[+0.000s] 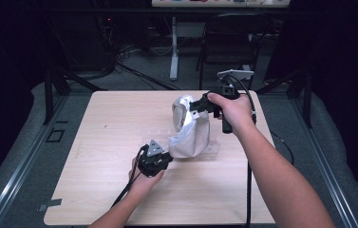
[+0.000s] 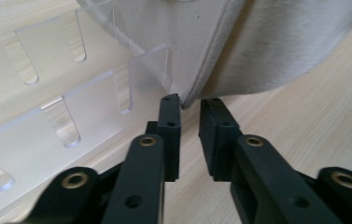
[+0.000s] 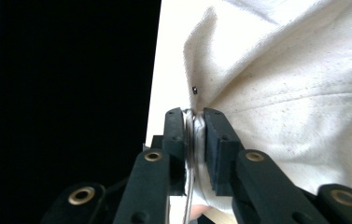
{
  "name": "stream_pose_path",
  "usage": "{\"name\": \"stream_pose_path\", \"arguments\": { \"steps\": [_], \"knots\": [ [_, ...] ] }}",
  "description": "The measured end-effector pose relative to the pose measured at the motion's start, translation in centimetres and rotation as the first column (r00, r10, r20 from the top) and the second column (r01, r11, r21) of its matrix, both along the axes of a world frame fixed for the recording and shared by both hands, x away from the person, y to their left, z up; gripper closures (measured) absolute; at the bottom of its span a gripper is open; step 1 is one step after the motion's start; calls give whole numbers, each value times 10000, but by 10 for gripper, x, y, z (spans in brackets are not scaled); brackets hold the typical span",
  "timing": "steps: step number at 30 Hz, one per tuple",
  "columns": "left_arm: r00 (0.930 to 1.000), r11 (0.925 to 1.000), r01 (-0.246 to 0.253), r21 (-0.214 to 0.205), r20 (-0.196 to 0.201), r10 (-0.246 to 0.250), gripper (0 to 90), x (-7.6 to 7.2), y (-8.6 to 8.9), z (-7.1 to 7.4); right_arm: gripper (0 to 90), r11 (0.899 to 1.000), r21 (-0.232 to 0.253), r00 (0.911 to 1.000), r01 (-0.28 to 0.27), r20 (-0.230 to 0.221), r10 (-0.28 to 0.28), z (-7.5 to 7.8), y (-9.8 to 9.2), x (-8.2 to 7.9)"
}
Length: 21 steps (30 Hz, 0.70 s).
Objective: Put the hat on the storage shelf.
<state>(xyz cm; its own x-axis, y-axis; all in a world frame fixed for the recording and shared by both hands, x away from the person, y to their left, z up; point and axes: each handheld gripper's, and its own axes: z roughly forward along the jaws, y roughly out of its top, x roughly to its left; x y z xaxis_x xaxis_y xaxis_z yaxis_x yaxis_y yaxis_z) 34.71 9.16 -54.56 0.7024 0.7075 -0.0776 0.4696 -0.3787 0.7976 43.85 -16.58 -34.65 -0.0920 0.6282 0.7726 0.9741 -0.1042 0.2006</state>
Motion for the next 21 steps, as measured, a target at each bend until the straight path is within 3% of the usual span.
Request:
{"name": "stream_pose_path", "arguments": {
  "steps": [4, 15, 21],
  "knots": [
    [9999, 9999, 7, -156, 173, -5, 719, -6, 7, 4, 737, 10000, 20, 9999, -12, 161, 12, 3, -7, -7],
    [9994, 9991, -196, -383, 287, 207, 605, -19, 34, 8, 690, 9972, -683, 9966, -315, 739, 365, 5, -24, -40],
    [9999, 9987, -100, -497, 133, 106, 572, -25, 53, 8, 631, 9847, -1656, 9864, -537, 1447, 781, -2, -30, -67]
  ]
}}
